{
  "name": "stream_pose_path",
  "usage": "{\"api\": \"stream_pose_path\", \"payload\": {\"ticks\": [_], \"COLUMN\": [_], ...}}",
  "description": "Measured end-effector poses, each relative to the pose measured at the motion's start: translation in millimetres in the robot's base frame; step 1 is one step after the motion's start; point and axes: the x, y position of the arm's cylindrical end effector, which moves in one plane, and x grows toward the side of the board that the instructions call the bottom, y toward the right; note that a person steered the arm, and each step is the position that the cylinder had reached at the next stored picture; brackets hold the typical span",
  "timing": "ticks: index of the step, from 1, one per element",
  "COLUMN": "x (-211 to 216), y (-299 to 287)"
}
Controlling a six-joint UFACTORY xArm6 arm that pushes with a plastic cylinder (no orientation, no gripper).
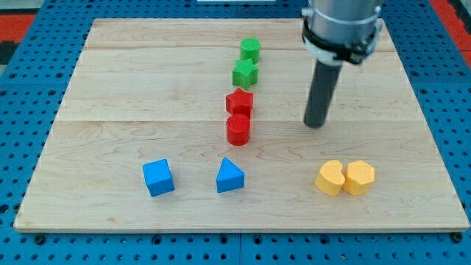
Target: Place the red circle left to the red star
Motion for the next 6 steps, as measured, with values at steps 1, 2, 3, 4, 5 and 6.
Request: {"api": "stream_pose_path", "payload": {"ticks": [1,2,3,4,5,6], "x": [23,23,-3,-30,-22,19], "y": [-32,-58,-112,-157,-186,-187]}}
